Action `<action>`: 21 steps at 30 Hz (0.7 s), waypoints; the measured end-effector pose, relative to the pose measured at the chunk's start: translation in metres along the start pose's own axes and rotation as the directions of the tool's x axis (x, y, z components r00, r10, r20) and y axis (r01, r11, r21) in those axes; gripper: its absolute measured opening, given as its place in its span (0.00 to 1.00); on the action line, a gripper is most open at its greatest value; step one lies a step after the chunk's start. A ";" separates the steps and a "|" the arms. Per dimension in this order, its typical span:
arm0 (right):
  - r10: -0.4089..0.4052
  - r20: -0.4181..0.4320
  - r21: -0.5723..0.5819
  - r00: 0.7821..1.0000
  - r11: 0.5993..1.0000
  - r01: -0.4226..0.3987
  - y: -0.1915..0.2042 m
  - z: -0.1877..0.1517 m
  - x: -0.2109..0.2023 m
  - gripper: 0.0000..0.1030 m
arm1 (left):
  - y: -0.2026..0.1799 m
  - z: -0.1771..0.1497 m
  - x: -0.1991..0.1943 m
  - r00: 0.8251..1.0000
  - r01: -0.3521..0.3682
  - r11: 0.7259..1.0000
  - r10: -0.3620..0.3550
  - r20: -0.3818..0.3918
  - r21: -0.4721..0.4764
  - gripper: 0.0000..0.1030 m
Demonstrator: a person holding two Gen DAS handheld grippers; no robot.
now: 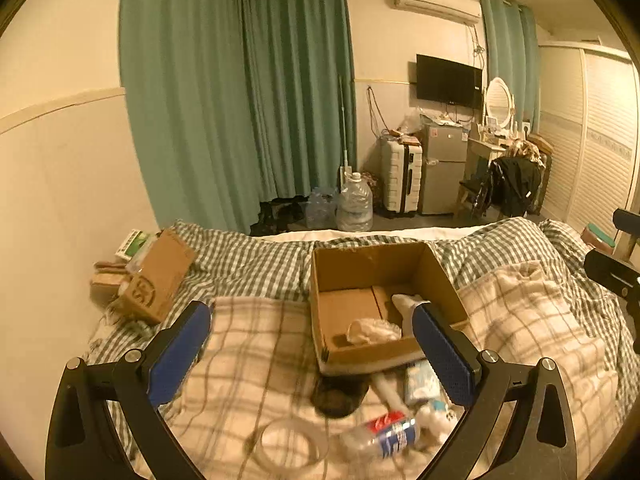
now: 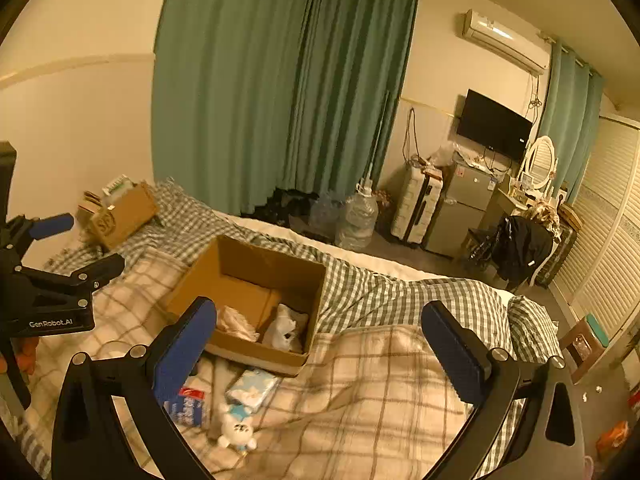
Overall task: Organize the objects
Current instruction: 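Grasp the white tape roll with the left gripper while the right grasps the white figurine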
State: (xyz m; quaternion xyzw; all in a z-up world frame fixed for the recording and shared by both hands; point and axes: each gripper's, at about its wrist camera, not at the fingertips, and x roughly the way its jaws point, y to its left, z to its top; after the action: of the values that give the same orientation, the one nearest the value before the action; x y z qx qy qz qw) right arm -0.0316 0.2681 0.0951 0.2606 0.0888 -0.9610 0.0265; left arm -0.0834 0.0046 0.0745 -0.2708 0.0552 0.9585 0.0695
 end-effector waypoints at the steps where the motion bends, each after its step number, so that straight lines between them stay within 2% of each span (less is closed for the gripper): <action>1: 0.003 0.001 0.006 1.000 1.000 -0.003 0.002 -0.003 -0.005 1.00 | 0.002 -0.005 -0.005 1.000 -0.004 1.000 0.004 -0.001 -0.007 1.00; 7: 0.013 -0.015 0.022 1.000 1.000 -0.013 0.013 -0.033 -0.012 1.00 | 0.009 -0.044 -0.008 0.999 -0.039 0.999 0.038 -0.038 -0.027 1.00; 12: 0.055 -0.082 0.073 0.995 0.996 -0.049 0.018 -0.069 0.019 1.00 | 0.012 -0.090 0.019 0.990 -0.074 0.997 0.070 -0.122 -0.029 1.00; 17: 0.073 -0.187 0.079 0.980 0.995 -0.059 0.026 -0.100 0.063 1.00 | 0.017 -0.128 0.056 0.962 -0.137 0.991 0.134 -0.239 0.004 1.00; 21: 0.079 -0.254 0.078 0.964 0.995 -0.061 0.030 -0.115 0.090 1.00 | 0.018 -0.148 0.080 0.938 -0.127 0.992 0.126 -0.322 0.018 1.00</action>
State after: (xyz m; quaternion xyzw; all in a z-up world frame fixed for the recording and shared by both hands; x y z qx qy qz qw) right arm -0.0491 0.2590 -0.0528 0.3867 0.0486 -0.9201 0.0398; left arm -0.0779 -0.0258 -0.0919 -0.4197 0.0819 0.9040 -0.0027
